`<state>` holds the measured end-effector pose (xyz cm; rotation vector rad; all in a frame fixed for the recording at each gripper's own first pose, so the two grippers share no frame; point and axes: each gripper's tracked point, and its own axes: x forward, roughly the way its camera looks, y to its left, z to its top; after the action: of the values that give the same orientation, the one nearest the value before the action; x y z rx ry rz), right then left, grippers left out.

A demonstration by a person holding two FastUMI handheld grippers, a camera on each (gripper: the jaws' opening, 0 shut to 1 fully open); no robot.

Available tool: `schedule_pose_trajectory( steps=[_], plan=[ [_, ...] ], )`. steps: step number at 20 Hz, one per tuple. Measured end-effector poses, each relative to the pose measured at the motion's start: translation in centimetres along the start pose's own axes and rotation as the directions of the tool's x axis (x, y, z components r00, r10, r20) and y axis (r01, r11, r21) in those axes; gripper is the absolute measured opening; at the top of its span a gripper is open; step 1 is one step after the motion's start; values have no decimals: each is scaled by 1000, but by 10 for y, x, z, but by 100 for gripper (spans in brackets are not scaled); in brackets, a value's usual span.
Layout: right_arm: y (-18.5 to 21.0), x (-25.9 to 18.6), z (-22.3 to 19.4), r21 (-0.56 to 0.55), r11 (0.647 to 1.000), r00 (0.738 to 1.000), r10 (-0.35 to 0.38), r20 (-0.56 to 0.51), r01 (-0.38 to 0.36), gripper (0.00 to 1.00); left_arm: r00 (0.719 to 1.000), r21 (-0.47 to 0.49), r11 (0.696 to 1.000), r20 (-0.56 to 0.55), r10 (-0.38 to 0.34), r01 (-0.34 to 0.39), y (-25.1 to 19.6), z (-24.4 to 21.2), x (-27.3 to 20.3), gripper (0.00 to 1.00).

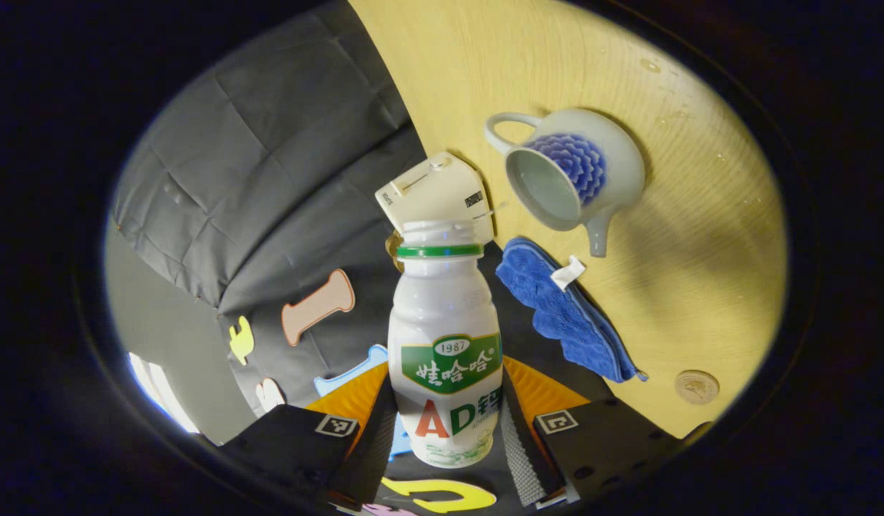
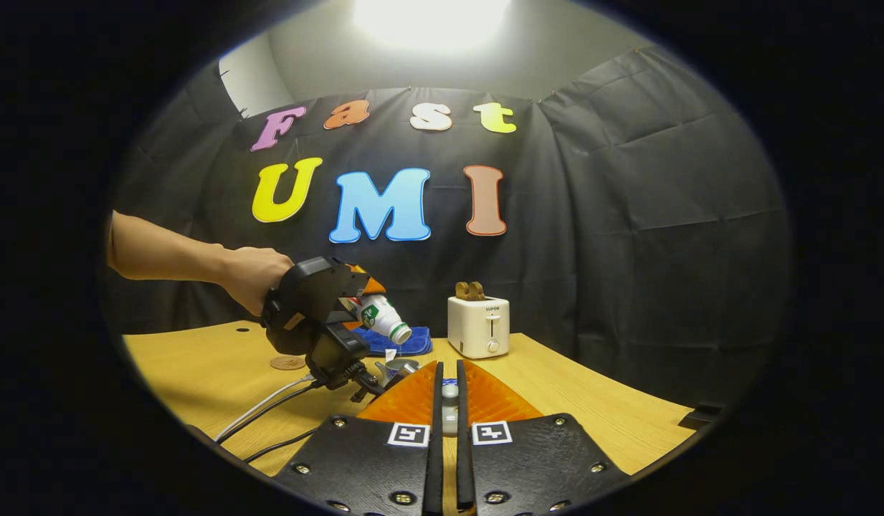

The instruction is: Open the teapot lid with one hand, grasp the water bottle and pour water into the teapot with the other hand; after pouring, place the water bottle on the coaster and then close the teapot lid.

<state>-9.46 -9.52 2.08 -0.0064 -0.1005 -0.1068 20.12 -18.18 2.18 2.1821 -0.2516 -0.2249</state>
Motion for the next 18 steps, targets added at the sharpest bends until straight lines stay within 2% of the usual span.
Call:
schedule_pose_trajectory(
  steps=[3, 4, 5, 6, 7, 9, 10, 11, 18],
  plan=[
    [2, -1, -1, -3, 1000, 1000, 3, -4, -3, 7, 1000, 21, 1000, 9, 9, -9, 7, -1, 0, 80],
    [2, -1, -1, -4, 1000, 1000, 4, -3, -4, 7, 1000, 26, 1000, 12, 11, -12, 11, -1, -1, 76],
    [2, -1, -1, -4, 1000, 1000, 4, -4, -4, 7, 1000, 28, 999, 15, 16, -17, 13, -1, 1, 80],
    [2, -2, -1, -4, 1000, 1000, 4, -3, -4, 7, 1000, 28, 999, 16, 18, -18, 15, -1, 1, 80],
    [2, -2, 0, -4, 1000, 1000, 5, -3, -5, 7, 1000, 29, 999, 16, 19, -20, 15, -1, 1, 75],
    [1, -3, 2, -4, 1000, 1000, 3, 2, -3, 7, 1000, 29, 999, 20, 23, -24, 16, 1, 0, 80],
    [2, -4, 3, -4, 1000, 1000, 3, 6, -3, 7, 999, 25, 999, 22, 23, -24, 16, 3, 1, 75],
    [3, -3, 4, -6, 1000, 1000, 2, 8, -2, 7, 1000, 19, 1000, 23, 17, -18, 14, 4, 2, 80],
    [0, 0, 0, -3, 1000, 1000, -1, -3, 1, 7, 1000, -12, 1000, 18, -26, 26, -11, 9, 7, 80]
  ],
)
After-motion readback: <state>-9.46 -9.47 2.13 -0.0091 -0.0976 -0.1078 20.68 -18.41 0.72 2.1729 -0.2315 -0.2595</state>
